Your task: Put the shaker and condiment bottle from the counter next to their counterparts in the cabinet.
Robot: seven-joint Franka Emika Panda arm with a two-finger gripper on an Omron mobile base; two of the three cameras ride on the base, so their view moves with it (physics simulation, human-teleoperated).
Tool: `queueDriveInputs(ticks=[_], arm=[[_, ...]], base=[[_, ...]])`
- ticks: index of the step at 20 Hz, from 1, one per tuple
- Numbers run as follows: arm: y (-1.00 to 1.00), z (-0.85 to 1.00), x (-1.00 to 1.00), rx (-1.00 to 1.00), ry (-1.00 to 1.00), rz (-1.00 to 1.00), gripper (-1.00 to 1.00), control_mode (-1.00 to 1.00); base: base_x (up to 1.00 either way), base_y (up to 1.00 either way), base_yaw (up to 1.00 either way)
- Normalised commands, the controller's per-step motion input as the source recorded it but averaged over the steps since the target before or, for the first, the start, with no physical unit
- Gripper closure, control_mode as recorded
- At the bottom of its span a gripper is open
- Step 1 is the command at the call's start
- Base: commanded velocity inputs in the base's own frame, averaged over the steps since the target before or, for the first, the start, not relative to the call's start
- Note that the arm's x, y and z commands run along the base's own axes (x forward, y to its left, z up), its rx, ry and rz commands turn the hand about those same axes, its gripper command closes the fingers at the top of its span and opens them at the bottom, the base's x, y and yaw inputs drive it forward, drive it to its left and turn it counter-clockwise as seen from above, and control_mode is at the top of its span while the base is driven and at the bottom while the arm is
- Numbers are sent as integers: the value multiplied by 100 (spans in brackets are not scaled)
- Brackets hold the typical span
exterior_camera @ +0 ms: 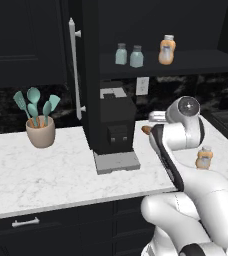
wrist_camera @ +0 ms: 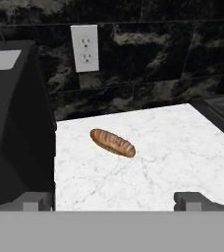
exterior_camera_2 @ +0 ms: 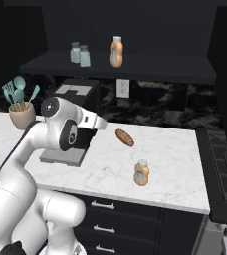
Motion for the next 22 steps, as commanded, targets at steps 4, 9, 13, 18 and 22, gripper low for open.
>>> queueDriveInputs(ticks=[4, 9, 13, 18, 22], arm=[[-10, -1, -21, 0, 3, -8, -100, -100], [-5, 0, -23, 4, 6, -11, -100, -100], [-7, 0, -26, 5, 8, -10, -100, -100], [-12, 0, -25, 5, 11, -13, -100, -100], [-15, 0, -28, 3, 14, -14, -100, -100]], base=[[0, 0, 0], [0, 0, 0], [0, 0, 0], [0, 0, 0], [0, 0, 0]])
